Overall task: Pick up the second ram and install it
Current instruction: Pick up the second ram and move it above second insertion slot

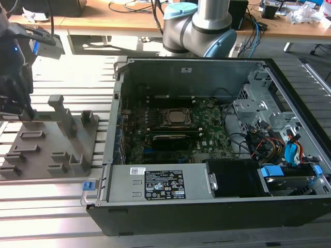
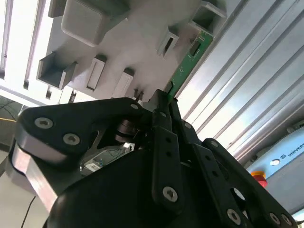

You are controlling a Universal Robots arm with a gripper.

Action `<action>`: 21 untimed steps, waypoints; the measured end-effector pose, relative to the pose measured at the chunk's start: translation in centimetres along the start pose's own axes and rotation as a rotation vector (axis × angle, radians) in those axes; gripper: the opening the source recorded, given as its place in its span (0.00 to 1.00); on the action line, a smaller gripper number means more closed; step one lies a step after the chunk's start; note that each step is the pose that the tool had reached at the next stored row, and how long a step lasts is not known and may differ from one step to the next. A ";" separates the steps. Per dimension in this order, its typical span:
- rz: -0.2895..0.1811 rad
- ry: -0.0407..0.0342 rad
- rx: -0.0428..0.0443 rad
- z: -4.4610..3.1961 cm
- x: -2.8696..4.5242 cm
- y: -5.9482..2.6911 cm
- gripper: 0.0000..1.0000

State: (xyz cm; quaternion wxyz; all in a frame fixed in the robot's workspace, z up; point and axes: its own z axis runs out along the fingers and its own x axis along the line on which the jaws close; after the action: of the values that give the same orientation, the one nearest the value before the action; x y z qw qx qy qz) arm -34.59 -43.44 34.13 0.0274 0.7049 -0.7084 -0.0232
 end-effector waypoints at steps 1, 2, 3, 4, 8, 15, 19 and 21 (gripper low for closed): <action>0.000 0.0000 0.0001 -0.73 0.00 0.05 0.14; 0.000 0.0000 0.0001 -1.33 0.01 0.10 0.14; 0.000 -0.0001 0.0001 -1.79 0.01 0.13 0.14; 0.000 0.0000 0.0001 -2.58 0.01 0.19 0.14; -0.001 0.0000 0.0003 -4.06 0.03 0.29 0.14; -0.001 0.0007 0.0327 -4.03 0.03 0.28 0.14; 0.000 0.0007 0.0341 -4.04 0.02 -0.04 0.14; 0.000 0.0026 0.0332 -4.04 0.02 -1.42 0.14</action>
State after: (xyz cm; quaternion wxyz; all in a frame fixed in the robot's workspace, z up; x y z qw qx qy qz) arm -32.88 -43.44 38.06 0.0166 0.7054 -0.7085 -0.0105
